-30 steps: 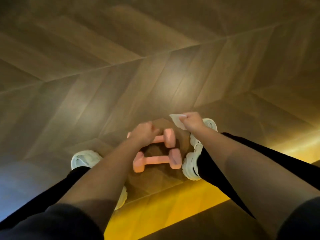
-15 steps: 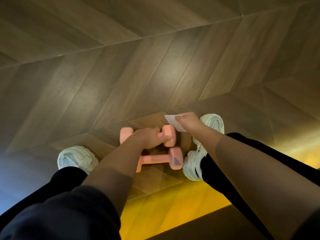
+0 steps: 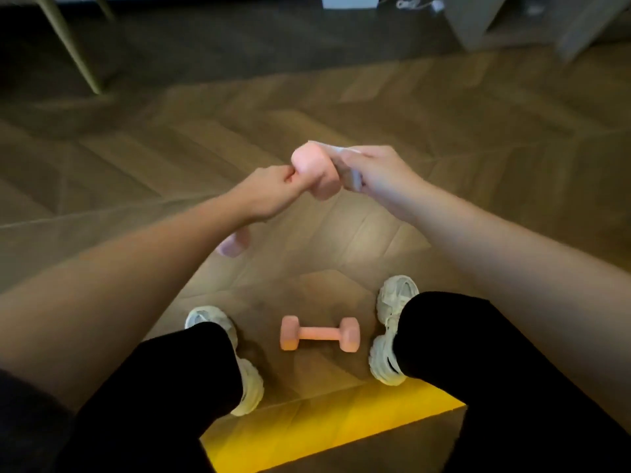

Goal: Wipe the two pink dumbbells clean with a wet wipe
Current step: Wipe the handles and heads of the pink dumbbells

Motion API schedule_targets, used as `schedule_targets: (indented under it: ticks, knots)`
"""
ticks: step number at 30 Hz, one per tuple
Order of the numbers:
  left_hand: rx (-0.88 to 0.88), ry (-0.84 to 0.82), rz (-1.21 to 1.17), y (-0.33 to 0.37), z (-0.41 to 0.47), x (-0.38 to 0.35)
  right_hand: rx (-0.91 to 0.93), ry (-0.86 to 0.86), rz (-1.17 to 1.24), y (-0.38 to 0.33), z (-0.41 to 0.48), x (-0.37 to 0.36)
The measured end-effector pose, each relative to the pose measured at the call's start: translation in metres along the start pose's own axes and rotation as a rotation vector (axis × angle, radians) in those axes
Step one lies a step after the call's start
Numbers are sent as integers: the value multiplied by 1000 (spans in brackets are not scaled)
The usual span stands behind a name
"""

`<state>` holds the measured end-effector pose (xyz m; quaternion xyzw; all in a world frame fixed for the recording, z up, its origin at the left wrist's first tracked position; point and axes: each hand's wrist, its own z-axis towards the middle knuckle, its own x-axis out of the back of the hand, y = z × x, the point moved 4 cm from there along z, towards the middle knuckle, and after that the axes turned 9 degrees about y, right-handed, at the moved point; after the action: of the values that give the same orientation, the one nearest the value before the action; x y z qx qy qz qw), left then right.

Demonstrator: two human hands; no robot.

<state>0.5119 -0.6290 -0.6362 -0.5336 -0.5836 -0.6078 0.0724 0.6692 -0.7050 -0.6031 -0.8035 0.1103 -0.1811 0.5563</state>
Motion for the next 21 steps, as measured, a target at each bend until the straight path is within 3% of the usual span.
schedule_targets:
  ticks: [5,8,13,21]
  knots:
    - [-55,158,-138,45,-62,57,223,30,130,-40,-49,1]
    - [-74,245,-155,46,-88,48,345,-16,84,-44,-63,-5]
    - [1,366,-378,30,-99,37,548,-174,-45,-51,-68,-15]
    - [49,420,-462,18,-107,50,556,-188,-67,-55,-68,-33]
